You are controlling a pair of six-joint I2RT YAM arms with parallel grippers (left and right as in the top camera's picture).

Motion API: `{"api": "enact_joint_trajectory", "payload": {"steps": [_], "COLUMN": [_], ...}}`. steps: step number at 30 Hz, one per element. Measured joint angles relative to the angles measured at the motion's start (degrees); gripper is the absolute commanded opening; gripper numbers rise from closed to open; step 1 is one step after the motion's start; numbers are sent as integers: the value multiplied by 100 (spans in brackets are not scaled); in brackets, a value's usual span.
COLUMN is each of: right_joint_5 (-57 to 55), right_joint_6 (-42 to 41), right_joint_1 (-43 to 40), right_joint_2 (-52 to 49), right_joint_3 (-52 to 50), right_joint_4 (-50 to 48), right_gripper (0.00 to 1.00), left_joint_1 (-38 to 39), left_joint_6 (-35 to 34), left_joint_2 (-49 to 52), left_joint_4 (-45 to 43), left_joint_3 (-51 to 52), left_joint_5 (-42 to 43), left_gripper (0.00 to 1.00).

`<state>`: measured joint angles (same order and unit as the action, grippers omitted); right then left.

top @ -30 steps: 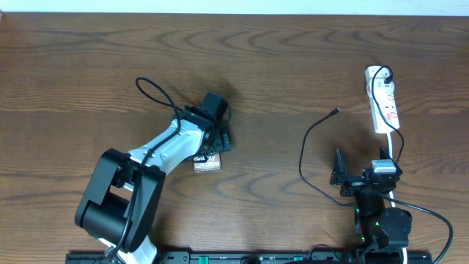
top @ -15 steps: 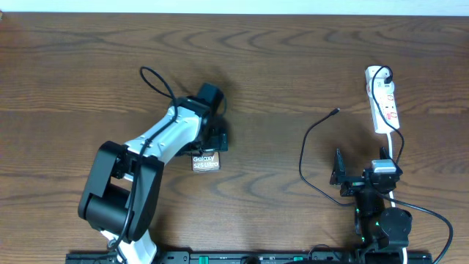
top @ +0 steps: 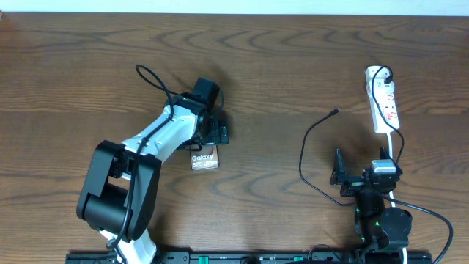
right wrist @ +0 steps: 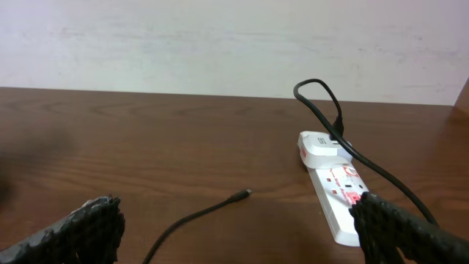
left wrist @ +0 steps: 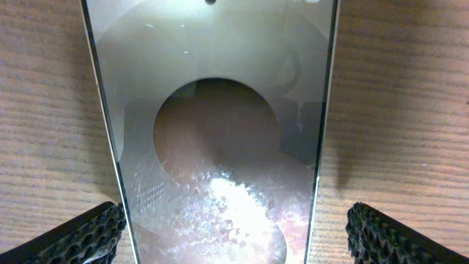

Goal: Plug charger to phone and switch on socket
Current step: 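Lift the phone with the left gripper, tilting it upright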

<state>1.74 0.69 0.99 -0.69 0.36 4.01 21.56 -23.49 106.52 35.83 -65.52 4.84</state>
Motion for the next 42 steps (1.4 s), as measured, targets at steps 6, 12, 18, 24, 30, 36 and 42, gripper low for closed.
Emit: {"api": "enact_joint_trajectory", "payload": {"steps": [6,12,18,24,30,36,42], "right_joint_5": [-2,0,0,-2,-2,-2,0], "right_joint_6": [0,0,0,0,0,0,0], "right_joint_1": [0,0,0,0,0,0,0], "right_joint_2": [0,0,0,0,0,0,0], "right_joint_3": [0,0,0,0,0,0,0], "right_joint_4": [0,0,0,0,0,0,0], "right_gripper": [99,99,99,99,99,99,99], "left_joint_1": [0,2,2,2,2,2,-2], "left_joint_6": [0,17,20,22,33,92,105], "left_joint_2": [68,232,295,299,302,337,339], "left_joint_4": [-39,-7,11,15,48,175,234], "left_joint_3": [0,-85,-160,-166,-173,-214,-214], "left_joint_5": [0,-35,-72,-81,-81,-87,-116], "left_gripper": [98,98,98,98,98,99,93]}}
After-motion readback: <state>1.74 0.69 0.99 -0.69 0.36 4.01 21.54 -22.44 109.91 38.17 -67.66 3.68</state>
